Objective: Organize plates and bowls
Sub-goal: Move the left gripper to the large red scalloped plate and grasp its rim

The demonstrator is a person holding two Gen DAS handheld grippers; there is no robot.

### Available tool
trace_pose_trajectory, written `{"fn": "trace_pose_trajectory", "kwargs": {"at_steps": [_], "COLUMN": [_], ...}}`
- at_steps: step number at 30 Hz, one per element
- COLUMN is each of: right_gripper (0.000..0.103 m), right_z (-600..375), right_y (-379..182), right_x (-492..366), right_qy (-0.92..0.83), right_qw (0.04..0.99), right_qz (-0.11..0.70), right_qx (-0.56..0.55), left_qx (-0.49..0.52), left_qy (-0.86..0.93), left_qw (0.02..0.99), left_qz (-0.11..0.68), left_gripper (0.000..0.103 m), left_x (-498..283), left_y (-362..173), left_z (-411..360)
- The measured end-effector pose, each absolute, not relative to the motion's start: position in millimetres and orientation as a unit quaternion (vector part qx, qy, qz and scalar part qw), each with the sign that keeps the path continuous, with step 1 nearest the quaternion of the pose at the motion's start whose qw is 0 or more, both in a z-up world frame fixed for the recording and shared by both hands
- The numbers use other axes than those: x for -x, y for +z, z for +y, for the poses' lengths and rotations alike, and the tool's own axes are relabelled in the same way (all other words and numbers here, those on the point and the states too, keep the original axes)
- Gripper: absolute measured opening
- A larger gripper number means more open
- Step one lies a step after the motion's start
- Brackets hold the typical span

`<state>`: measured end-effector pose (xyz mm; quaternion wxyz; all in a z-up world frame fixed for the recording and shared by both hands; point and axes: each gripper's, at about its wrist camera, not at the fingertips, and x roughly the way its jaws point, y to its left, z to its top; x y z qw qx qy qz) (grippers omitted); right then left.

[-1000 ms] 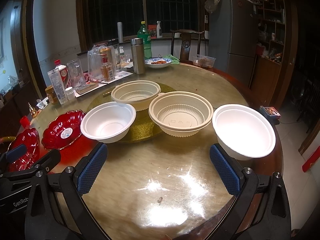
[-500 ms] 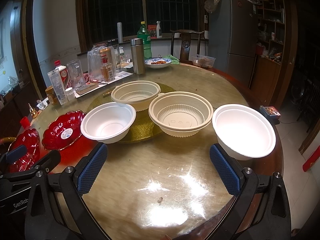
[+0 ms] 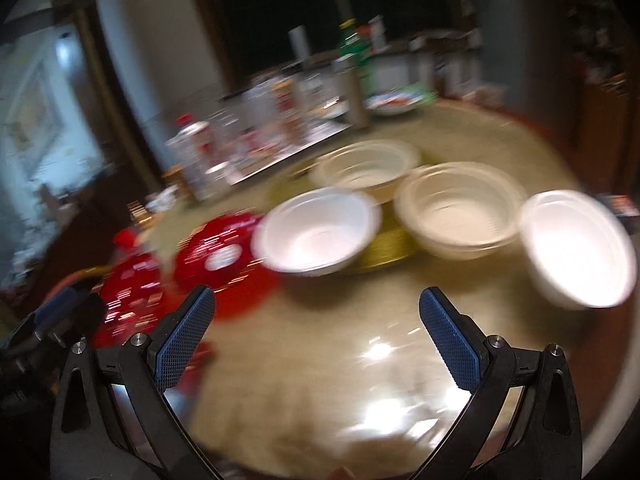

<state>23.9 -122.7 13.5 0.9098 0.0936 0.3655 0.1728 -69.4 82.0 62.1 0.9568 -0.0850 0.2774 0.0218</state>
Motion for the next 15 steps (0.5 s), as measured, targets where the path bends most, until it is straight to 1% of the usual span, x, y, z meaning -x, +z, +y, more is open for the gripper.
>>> {"fn": "trace_pose_trajectory", "kwargs": {"at_steps": [2, 4, 8, 11, 13, 15], "right_gripper": [0.103, 0.103, 0.103, 0.103, 0.102, 0.098], "right_z": [-104.6, -81.6, -29.8, 3.0, 22.3, 39.9], "right_y": [10.3, 5.8, -6.0, -21.1, -31.6, -43.0], "right_x": [-30.2, -38.3, -54.2, -59.4, -64.3, -74.2], "right_qy": [0.227, 0.276, 0.354, 0.391, 0.400, 0.397], "right_qw": [0.885, 0.858, 0.798, 0.749, 0.728, 0.715], "right_qz": [0.388, 0.409, 0.450, 0.487, 0.507, 0.524], "right_qx": [-0.118, -0.145, -0.190, -0.220, -0.231, -0.239], "left_qx": [0.092, 0.102, 0.163, 0.224, 0.260, 0.286], "left_qy": [0.067, 0.100, 0.167, 0.190, 0.185, 0.174], "left_qw": [0.959, 0.953, 0.930, 0.906, 0.893, 0.883], "left_qz": [0.261, 0.268, 0.285, 0.306, 0.317, 0.329], "left_gripper": [0.103, 0.103, 0.103, 0.103, 0.102, 0.102], "left_x": [81.2, 84.7, 91.5, 87.5, 82.6, 76.8], "left_y": [66.0, 64.2, 47.7, 27.3, 14.8, 3.6], "left_z": [122.3, 151.8, 223.4, 260.3, 269.8, 275.8]}}
